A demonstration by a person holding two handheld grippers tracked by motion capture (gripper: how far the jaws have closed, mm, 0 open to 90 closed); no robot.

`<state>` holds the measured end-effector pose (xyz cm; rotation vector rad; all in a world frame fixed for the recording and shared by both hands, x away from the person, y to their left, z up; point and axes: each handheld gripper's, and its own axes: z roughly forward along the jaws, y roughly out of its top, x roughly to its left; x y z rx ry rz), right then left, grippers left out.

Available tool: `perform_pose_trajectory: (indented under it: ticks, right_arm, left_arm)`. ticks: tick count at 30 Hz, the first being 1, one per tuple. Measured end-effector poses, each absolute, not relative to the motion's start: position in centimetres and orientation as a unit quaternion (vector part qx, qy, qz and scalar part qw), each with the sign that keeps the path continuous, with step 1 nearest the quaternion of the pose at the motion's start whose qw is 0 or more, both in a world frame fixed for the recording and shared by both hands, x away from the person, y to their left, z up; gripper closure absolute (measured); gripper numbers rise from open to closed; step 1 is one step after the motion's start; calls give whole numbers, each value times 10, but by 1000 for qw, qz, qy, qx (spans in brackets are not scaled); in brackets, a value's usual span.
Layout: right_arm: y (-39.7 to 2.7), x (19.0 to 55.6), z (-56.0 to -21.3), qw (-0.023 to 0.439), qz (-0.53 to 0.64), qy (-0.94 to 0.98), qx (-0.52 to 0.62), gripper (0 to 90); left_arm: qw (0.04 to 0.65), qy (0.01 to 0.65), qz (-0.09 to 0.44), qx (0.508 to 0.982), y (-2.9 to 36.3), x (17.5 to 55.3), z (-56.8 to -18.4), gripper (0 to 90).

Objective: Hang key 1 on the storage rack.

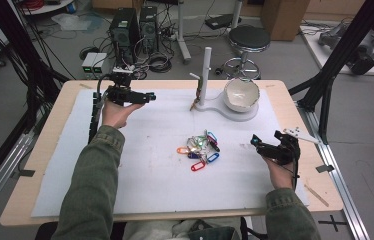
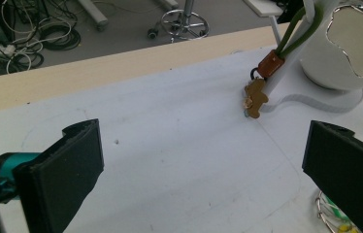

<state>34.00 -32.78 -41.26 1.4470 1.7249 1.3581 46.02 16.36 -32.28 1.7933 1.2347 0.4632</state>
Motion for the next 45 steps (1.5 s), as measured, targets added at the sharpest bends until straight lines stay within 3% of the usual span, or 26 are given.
perform_pose_trajectory:
  ticks: [18, 45]
  right_arm:
    - [-327, 340, -413, 253, 499, 637, 531, 6]
    - [-326, 341, -413, 256, 494, 640, 530, 6]
  left_arm:
    - [460, 470, 207, 724, 185, 418, -314, 16]
    - [489, 479, 224, 694, 232, 372, -341, 16]
